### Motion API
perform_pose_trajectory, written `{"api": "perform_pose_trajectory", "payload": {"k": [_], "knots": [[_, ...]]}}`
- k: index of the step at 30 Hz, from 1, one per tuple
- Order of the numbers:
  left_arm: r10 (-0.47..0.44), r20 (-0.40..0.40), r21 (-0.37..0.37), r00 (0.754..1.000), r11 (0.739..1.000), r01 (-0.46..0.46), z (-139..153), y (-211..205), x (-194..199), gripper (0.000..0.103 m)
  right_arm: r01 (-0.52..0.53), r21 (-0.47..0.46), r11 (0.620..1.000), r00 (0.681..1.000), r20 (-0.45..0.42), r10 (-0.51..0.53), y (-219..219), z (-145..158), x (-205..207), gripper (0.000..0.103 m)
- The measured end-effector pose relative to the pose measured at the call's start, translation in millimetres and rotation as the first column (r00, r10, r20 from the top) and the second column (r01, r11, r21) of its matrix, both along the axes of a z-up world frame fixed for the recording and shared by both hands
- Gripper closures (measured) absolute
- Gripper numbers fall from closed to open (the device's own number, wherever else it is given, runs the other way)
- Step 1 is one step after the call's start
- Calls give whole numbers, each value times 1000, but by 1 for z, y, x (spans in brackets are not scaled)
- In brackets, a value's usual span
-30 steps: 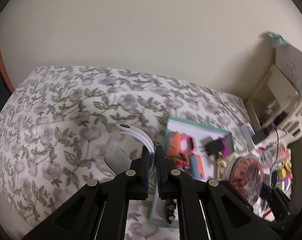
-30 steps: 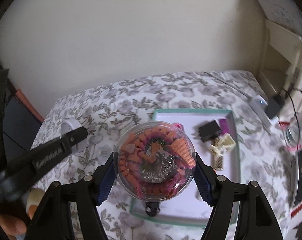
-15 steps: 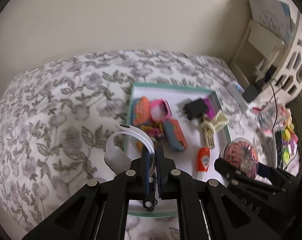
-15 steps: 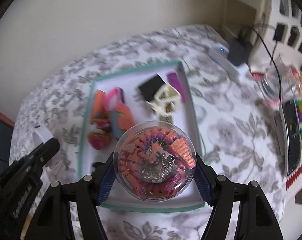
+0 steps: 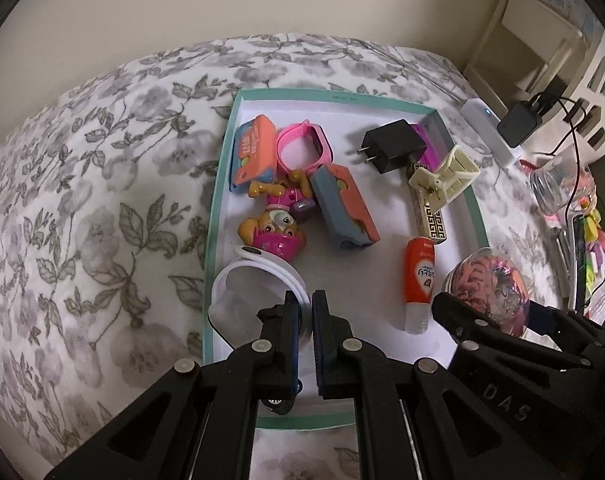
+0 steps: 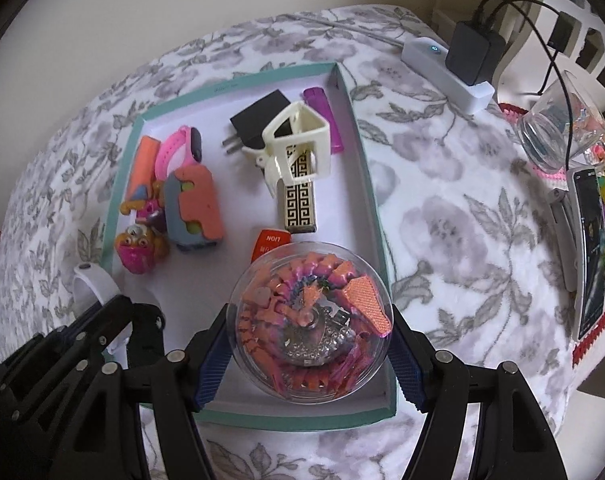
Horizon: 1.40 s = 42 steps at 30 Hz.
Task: Organize rigid objects
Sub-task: 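Lower the bead jar and white band clip into the tray and open both tools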
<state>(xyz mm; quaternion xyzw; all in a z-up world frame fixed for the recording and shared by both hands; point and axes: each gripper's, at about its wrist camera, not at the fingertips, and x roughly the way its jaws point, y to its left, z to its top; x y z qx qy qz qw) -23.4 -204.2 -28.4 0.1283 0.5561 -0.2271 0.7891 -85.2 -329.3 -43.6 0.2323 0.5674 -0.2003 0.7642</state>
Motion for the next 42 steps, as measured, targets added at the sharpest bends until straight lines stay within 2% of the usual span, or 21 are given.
{"api": "perform_pose_trajectory", "payload": {"k": [12, 17, 19, 21, 28, 30, 35, 36, 37, 38, 42], "knots": [[-6, 0, -9, 1000, 1000, 6, 3, -1, 1, 96, -19, -7, 1000, 1000, -20, 19, 2, -3, 4, 29], [-2, 12, -3, 1000, 1000, 2, 5, 0, 1, 93, -23, -6, 1000, 999, -28, 23, 2, -5, 5, 29], [1, 12, -8, 1000, 1000, -1, 6, 1, 2, 80, -24, -7, 1000, 999, -30, 24, 2, -6, 6, 29], [3, 15, -11, 1000, 1000, -3, 8, 1, 2, 75, -22, -6, 1000, 999, -29, 22, 2, -6, 6, 29], [29, 31, -21, 999, 999, -29, 14, 6, 6, 72, -23, -7, 1000, 999, -25, 23, 1, -7, 6, 27], [49, 37, -17, 998, 999, -48, 15, 10, 8, 67, -23, -14, 1000, 1000, -16, 23, 0, -5, 6, 26], [112, 63, 12, 992, 994, -113, 15, 23, 19, 65, -30, -19, 999, 1000, 10, 30, 2, 0, 6, 24], [124, 66, 17, 990, 992, -126, 15, 26, 21, 62, -34, -23, 999, 999, 12, 34, 2, 1, 7, 24], [140, 69, 23, 988, 990, -142, 14, 30, 24, 52, -37, -27, 999, 999, 14, 38, 3, 1, 7, 24], [160, 74, 32, 984, 986, -163, 14, 35, 27, 47, -41, -32, 999, 999, 17, 42, 4, 2, 8, 22], [235, 83, 43, 968, 970, -239, 12, 54, 38, 37, -55, -59, 997, 997, 44, 58, 8, 6, 11, 16]]}}
